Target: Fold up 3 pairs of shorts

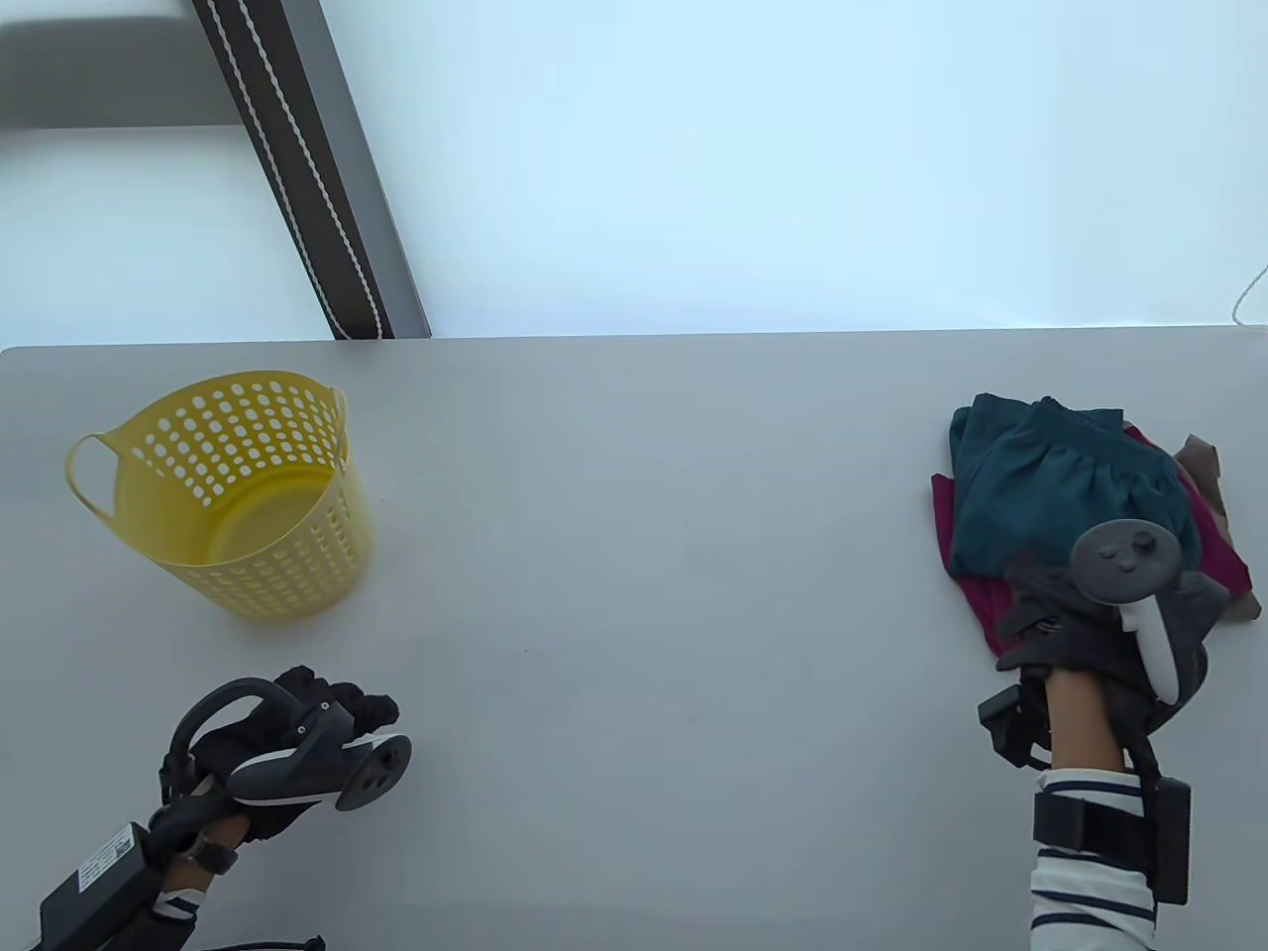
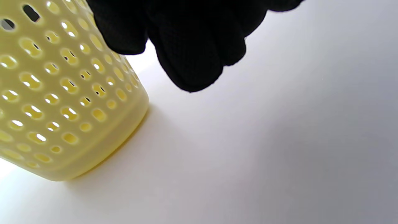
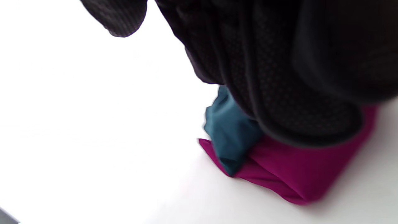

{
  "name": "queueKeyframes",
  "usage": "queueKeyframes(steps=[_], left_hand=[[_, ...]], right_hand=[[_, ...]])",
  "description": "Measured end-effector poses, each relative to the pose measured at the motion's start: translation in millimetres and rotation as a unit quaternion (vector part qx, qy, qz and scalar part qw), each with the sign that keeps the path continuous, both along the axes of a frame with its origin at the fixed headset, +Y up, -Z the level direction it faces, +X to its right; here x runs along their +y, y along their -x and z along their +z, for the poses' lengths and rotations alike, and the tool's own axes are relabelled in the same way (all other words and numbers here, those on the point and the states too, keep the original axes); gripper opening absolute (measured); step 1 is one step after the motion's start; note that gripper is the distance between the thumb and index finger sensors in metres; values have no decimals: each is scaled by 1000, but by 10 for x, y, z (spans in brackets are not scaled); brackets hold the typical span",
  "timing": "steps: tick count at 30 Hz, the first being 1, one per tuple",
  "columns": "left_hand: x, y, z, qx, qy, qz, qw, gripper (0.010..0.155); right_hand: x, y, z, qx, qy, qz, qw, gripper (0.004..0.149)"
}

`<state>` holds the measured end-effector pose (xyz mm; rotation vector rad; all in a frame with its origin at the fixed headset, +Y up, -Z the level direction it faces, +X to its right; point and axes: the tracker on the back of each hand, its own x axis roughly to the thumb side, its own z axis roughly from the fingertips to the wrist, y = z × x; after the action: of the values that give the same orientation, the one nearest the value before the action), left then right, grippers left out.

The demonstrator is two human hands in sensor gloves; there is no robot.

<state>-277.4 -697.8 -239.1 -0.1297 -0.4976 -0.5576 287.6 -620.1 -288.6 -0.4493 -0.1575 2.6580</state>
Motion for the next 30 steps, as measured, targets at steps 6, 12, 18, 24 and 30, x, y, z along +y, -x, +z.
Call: queueKeyframes(steps=[6, 12, 18, 24, 30], left_hand=[[632, 16, 12, 36, -200, 176, 963, 52], [681, -128, 132, 37, -298, 264, 917, 59], [196, -241, 121, 11, -288, 163, 944, 79], [-142, -229, 63, -39, -223, 55, 972, 92], [-393, -183, -14, -64, -110, -6, 992, 106]], right_hand=[[66, 1072, 423, 192, -215, 202, 936, 46], [-459, 1575, 622, 318, -235, 348, 850, 58], [-886, 1594, 520, 389, -99, 334, 853, 77], [-1256, 1588, 410, 426, 63, 306, 849, 89], [-1442, 1502, 329, 419, 178, 268, 849, 93]])
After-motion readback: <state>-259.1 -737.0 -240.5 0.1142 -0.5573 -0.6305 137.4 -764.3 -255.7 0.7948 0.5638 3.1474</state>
